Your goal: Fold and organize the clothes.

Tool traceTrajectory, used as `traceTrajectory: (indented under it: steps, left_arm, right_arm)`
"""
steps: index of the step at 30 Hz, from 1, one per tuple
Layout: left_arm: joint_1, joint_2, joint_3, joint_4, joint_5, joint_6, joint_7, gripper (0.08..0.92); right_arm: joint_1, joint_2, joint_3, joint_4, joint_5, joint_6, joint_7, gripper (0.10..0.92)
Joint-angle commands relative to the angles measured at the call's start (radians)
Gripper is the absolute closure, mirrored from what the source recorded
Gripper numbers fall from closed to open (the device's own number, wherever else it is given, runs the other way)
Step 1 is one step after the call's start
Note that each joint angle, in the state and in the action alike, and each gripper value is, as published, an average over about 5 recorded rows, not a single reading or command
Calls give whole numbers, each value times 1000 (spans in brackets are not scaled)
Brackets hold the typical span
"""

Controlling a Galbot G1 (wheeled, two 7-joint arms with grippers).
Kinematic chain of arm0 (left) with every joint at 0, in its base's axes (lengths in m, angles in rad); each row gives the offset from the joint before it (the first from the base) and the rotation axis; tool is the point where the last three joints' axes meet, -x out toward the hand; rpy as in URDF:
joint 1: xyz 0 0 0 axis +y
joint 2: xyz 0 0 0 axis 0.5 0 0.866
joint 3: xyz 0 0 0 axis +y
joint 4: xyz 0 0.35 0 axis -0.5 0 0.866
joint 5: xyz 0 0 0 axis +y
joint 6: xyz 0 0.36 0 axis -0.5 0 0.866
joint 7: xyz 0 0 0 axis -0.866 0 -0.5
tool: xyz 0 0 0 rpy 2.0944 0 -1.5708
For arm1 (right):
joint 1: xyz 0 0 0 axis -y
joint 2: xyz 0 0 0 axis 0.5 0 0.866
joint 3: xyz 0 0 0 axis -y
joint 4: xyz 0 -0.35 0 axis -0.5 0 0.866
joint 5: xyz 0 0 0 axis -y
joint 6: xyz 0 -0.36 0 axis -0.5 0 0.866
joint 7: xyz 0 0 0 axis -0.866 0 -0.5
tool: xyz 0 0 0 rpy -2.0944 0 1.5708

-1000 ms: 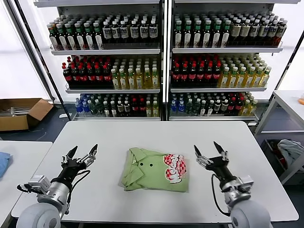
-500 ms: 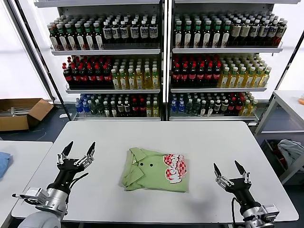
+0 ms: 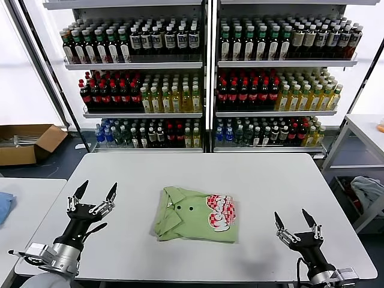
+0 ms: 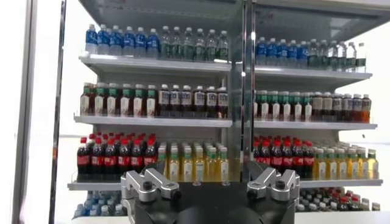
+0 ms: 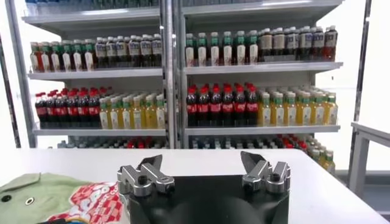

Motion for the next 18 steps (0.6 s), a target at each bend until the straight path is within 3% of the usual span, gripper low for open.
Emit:
traceTrajectory:
  steps: [1,18]
  left_arm:
    - [12,-12,-42,12,14,-12,69,177]
    - [23,-17,-39,-20,29,9,112,177]
  right_arm:
    - [-33,16,21,16,-4,-15,-18,203]
    - [-31,54,57,22,-20,-31,-54,203]
